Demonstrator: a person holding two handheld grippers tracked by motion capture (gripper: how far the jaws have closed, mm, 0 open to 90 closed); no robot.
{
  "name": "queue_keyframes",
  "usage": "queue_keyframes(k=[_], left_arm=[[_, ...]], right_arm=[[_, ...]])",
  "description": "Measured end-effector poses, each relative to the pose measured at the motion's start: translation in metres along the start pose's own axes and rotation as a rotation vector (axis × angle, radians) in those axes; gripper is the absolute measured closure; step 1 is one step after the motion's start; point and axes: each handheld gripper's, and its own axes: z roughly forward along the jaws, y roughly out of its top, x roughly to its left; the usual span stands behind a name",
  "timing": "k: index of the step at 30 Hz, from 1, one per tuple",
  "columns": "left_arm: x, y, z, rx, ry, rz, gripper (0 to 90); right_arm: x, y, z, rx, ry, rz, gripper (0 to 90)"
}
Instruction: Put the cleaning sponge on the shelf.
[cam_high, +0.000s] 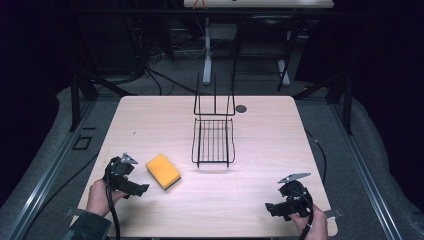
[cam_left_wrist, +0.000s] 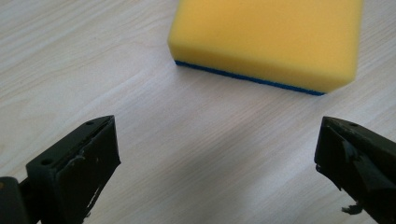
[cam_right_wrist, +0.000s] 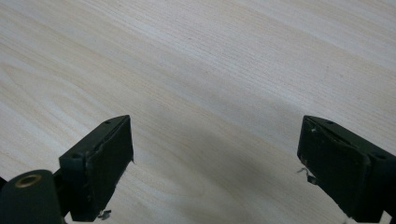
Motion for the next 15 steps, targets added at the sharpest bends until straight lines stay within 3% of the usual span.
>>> queue_keyframes(k=[15], left_arm=[[-0.006,0.017,-0.002,-0.020,0.006,0.012,0.3]], right_arm=[[0.000,0.000,0.001,0.005,0.006,-0.004,10.4]])
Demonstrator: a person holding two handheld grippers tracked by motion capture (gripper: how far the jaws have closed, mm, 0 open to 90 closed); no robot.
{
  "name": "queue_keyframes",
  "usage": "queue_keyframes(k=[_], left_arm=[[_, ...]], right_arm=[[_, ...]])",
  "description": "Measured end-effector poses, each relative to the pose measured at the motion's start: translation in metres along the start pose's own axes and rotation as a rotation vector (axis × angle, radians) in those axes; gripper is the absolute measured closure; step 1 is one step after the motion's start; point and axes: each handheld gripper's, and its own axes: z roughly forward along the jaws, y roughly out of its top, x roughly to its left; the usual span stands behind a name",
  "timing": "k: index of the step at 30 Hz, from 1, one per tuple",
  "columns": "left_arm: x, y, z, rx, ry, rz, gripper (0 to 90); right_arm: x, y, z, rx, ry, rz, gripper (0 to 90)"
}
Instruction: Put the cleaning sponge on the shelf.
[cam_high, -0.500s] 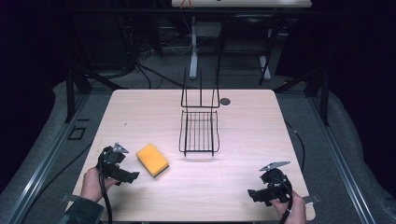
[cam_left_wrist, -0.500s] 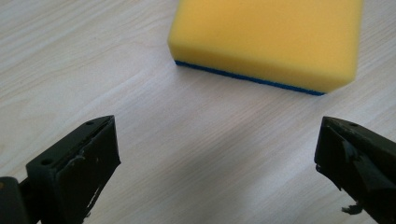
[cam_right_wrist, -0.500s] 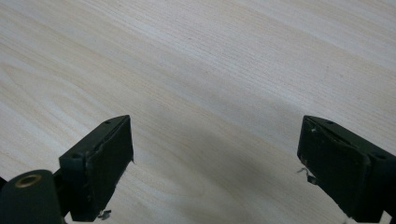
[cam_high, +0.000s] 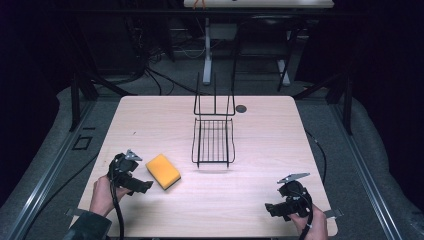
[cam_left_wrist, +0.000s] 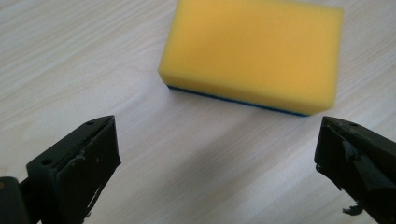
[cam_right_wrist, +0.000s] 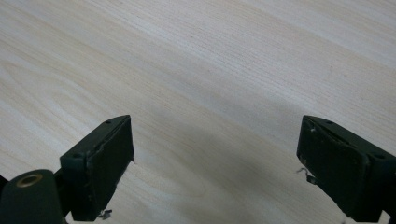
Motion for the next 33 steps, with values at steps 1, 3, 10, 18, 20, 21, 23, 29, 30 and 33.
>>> queue_keyframes(k=[1,3,10,18,20,21,23,29,30,33], left_arm=[[0.001,0.004,0.001,-0.013,0.002,-0.004,0.4],[0.002,0.010,0.002,-0.021,0.001,-0.005,0.5],[0.003,0.019,0.010,-0.020,-0.007,0.011,1.4],[0.015,0.030,0.017,-0.085,-0.013,-0.013,14.8],[0.016,0.033,0.022,-0.076,-0.006,-0.017,15.3],[0.016,0.034,0.024,-0.062,0.001,-0.014,16.2],[0.015,0.036,0.029,-0.043,0.004,-0.007,19.8],[0.014,0.040,0.038,-0.008,-0.016,0.011,26.6],[0.014,0.040,0.041,0.005,-0.021,0.015,28.0],[0.015,0.040,0.043,0.010,-0.050,0.011,31.8]], right_arm=[[0.000,0.000,0.000,-0.005,0.002,0.001,10.5],[0.001,0.001,0.000,-0.001,0.000,-0.005,10.6],[0.002,0.001,0.001,0.007,0.005,-0.004,10.7],[0.002,0.001,0.001,0.004,0.003,-0.007,11.2],[0.001,0.001,0.001,0.007,0.002,-0.009,11.2],[0.001,0.001,0.001,0.008,0.001,-0.010,11.3],[0.001,0.001,0.002,0.010,-0.007,-0.008,11.6],[0.001,0.001,0.002,0.012,-0.009,-0.008,12.2],[0.001,0.001,0.002,0.016,-0.009,-0.008,12.3],[0.001,0.001,0.002,0.018,-0.009,-0.013,12.8]])
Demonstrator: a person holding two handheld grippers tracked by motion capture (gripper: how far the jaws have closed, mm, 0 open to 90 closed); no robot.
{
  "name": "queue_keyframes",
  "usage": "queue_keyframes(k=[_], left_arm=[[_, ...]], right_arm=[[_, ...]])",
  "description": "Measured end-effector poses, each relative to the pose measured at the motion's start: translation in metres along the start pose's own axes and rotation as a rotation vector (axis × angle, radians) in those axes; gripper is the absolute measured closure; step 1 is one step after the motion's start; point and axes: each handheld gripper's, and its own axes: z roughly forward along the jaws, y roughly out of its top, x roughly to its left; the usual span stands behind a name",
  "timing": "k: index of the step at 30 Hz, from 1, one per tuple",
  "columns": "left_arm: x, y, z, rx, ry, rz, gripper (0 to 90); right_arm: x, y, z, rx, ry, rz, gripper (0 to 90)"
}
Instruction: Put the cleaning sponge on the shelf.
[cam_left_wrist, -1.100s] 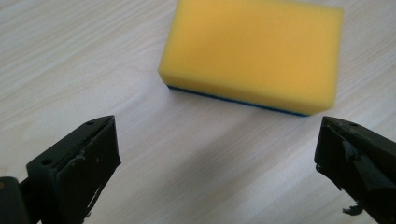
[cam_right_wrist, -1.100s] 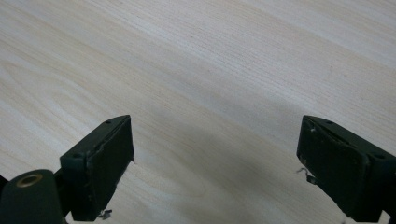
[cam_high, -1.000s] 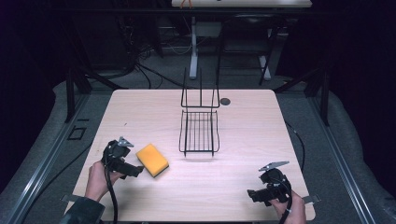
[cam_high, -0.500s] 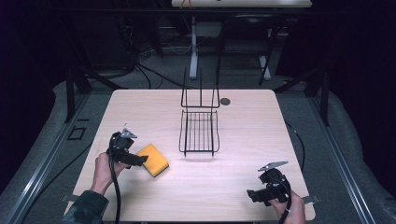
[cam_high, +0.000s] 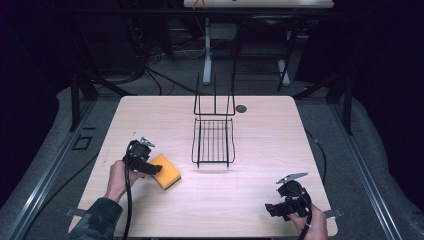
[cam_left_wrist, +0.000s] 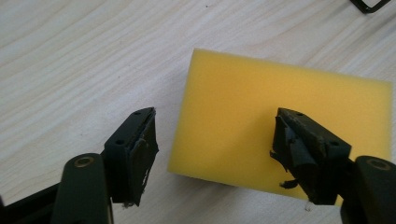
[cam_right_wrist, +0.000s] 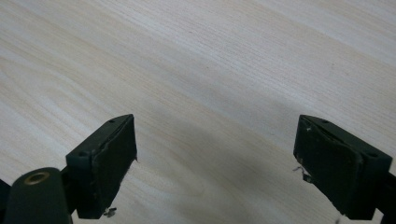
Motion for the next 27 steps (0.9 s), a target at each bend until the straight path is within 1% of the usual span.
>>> queue_keyframes(k=[2,3,5,6,7,8,13,18,22,27], left_arm=[[0.0005,-0.0010,0.0009,0.000,-0.015,-0.012,36.0],[0.0015,-0.0015,0.0014,0.002,-0.033,-0.018,38.2],[0.0017,-0.0021,0.0019,0.002,-0.031,-0.023,40.7],[0.0026,-0.0030,0.0024,0.004,-0.042,-0.040,41.5],[0.0026,-0.0030,0.0024,0.004,-0.042,-0.040,42.5],[0.0026,-0.0036,0.0028,0.007,-0.047,-0.057,43.3],[0.0024,-0.0045,0.0035,0.001,-0.045,-0.065,47.0],[0.0026,-0.0051,0.0033,-0.001,-0.056,-0.072,53.1],[0.0039,-0.0056,0.0036,-0.006,-0.065,-0.075,56.5],[0.0056,-0.0049,0.0034,0.001,-0.081,-0.100,59.2]], right_arm=[[0.0004,0.0000,0.0002,0.004,-0.001,-0.001,13.0],[0.0006,0.0001,0.0004,0.004,-0.001,0.000,13.0],[0.0011,0.0002,0.0007,0.004,-0.001,-0.003,13.1],[0.0013,0.0002,0.0006,0.004,-0.001,-0.003,13.2],[0.0013,0.0002,0.0006,0.004,-0.001,-0.003,13.2],[0.0014,0.0001,0.0005,0.005,-0.002,-0.004,13.2],[0.0017,0.0003,0.0007,0.006,0.001,-0.002,13.3],[0.0020,0.0002,0.0011,0.004,0.002,-0.004,13.5],[0.0021,0.0002,0.0016,0.001,0.000,-0.004,13.6],[0.0022,0.0003,0.0016,0.002,0.000,-0.004,13.6]])
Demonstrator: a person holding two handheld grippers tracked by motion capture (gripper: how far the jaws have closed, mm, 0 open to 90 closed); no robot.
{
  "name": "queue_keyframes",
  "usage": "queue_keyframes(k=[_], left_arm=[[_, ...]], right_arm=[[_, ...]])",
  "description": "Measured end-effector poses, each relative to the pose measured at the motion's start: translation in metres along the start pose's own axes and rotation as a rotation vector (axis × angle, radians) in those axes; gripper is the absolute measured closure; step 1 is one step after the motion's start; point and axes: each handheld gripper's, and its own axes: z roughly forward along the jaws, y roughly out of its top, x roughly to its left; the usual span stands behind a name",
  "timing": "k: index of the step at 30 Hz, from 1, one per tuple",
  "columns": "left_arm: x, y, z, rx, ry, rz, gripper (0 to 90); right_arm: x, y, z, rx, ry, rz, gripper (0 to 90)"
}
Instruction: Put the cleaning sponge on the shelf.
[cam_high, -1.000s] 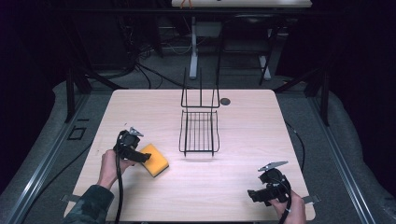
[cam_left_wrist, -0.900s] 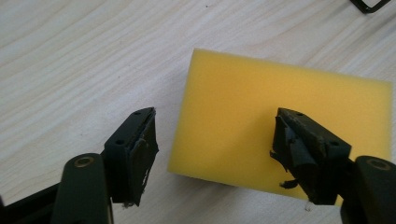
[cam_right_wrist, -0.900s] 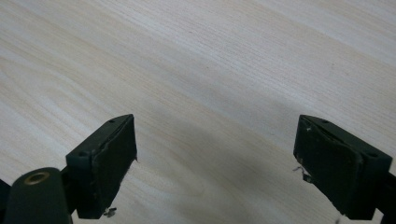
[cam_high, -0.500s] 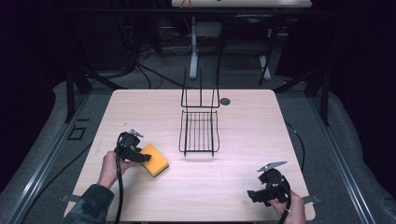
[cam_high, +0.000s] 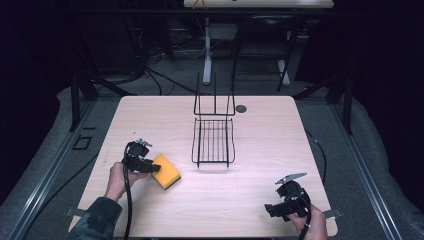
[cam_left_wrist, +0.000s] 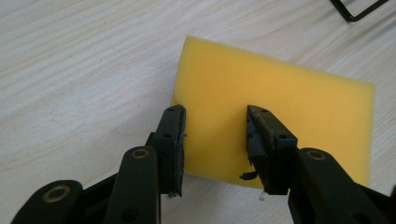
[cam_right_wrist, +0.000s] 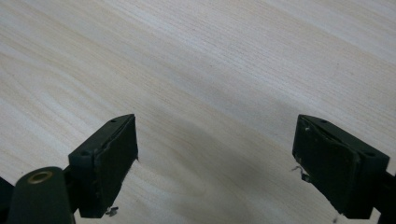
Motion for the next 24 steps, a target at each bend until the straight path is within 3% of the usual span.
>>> queue_keyframes(k=[18,24], left_arm=[[0.0063,-0.0002,-0.0028,-0.018,-0.054,-0.011,66.8],[0.0046,0.0001,-0.0042,-0.024,-0.069,-0.001,75.8]], right_arm=[[-0.0009,-0.0001,-0.0011,0.005,0.002,0.000,13.6],[-0.0010,-0.0001,-0.0015,0.000,0.002,-0.002,13.7]])
